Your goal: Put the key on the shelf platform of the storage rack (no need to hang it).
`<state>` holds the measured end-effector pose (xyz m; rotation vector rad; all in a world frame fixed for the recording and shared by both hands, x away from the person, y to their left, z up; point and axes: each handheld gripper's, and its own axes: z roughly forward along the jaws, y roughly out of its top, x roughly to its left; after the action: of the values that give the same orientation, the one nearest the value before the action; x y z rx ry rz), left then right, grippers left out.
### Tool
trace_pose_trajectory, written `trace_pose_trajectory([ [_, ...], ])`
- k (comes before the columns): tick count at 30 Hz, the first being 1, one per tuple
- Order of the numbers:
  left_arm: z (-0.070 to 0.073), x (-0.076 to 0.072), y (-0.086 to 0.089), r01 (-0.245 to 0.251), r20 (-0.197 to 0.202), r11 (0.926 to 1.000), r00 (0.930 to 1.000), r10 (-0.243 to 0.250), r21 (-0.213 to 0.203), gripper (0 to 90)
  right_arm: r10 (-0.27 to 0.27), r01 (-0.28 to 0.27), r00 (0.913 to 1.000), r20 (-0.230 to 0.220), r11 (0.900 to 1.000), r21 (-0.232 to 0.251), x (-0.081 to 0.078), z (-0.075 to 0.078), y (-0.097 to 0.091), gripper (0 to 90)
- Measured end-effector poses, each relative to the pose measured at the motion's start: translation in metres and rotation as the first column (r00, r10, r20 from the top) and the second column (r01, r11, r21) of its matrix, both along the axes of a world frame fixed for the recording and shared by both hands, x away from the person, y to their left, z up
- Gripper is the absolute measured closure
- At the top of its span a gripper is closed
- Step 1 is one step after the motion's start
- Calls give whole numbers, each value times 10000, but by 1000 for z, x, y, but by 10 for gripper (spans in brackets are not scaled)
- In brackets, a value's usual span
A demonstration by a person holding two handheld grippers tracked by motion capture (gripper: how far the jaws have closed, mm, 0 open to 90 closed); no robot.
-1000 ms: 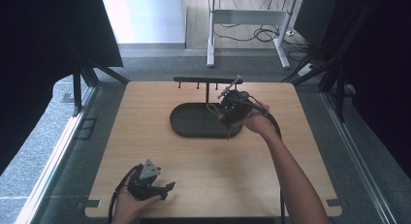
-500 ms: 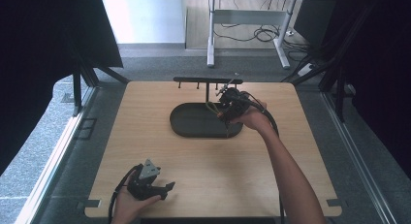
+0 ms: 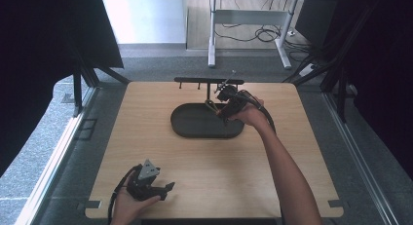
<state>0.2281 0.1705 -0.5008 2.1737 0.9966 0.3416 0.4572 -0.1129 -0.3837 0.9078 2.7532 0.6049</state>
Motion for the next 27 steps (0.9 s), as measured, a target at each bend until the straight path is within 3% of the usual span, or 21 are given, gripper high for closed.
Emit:
trace_pose_trajectory([
  [20, 1, 0, 4, -94, 34, 9999, 9999, 94, -49, 258, -394, 394, 9992, -47, 9992, 18, 36, -17, 14, 660],
  [27, 0, 0, 3, -53, 22, 10000, 10000, 53, 21, 258, -636, 635, 9980, 54, 9979, 89, 36, -25, 10, 659],
])
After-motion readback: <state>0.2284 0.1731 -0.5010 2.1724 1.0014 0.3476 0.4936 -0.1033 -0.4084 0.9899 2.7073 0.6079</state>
